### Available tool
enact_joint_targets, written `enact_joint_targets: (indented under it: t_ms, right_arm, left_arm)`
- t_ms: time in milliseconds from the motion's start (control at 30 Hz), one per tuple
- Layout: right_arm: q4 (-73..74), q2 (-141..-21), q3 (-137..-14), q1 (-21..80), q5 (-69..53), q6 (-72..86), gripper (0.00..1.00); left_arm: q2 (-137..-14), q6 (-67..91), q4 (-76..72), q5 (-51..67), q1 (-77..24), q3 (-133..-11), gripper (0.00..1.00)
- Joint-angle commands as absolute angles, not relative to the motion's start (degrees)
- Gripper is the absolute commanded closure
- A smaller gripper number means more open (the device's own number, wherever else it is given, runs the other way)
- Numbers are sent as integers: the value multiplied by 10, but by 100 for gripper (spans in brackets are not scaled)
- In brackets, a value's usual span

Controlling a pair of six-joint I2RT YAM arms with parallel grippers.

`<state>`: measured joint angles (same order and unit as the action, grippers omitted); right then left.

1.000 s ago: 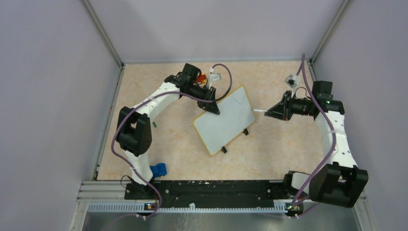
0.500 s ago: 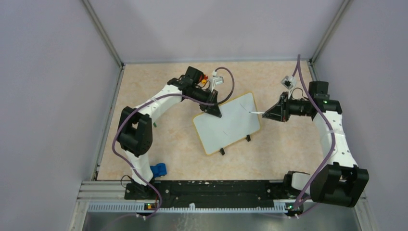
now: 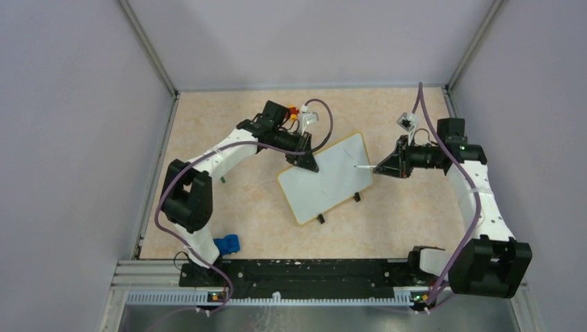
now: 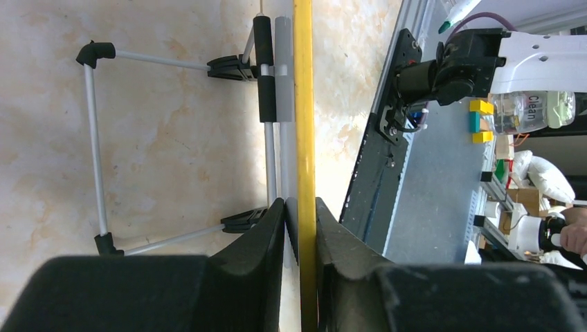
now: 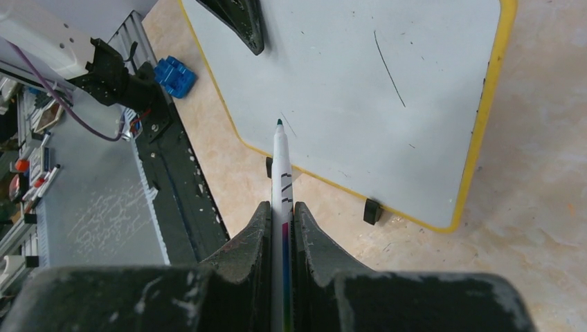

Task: Write a sentence on the whiteboard
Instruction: Adjust the whiteboard on the whiteboard stand.

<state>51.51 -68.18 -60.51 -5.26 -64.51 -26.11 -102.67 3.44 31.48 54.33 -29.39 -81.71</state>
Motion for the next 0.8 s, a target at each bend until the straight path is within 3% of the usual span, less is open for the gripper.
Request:
enact_joint_targets:
  t_ms: [0, 133, 500, 767]
  right_arm:
    - [486, -663, -606, -39, -644, -254, 100]
    - [484, -664, -609, -32, -643, -250, 100]
    - [489, -663, -630, -4, -623, -248, 100]
    - [471, -676, -652, 80, -595, -227, 100]
  left_arm:
    - [-995, 72, 298, 542, -308, -778, 76]
    - [-991, 81, 288, 548, -308, -773, 69]
    - [-983, 11, 343, 517, -267, -832, 35]
    - [-958, -49, 392, 581, -175, -827, 29]
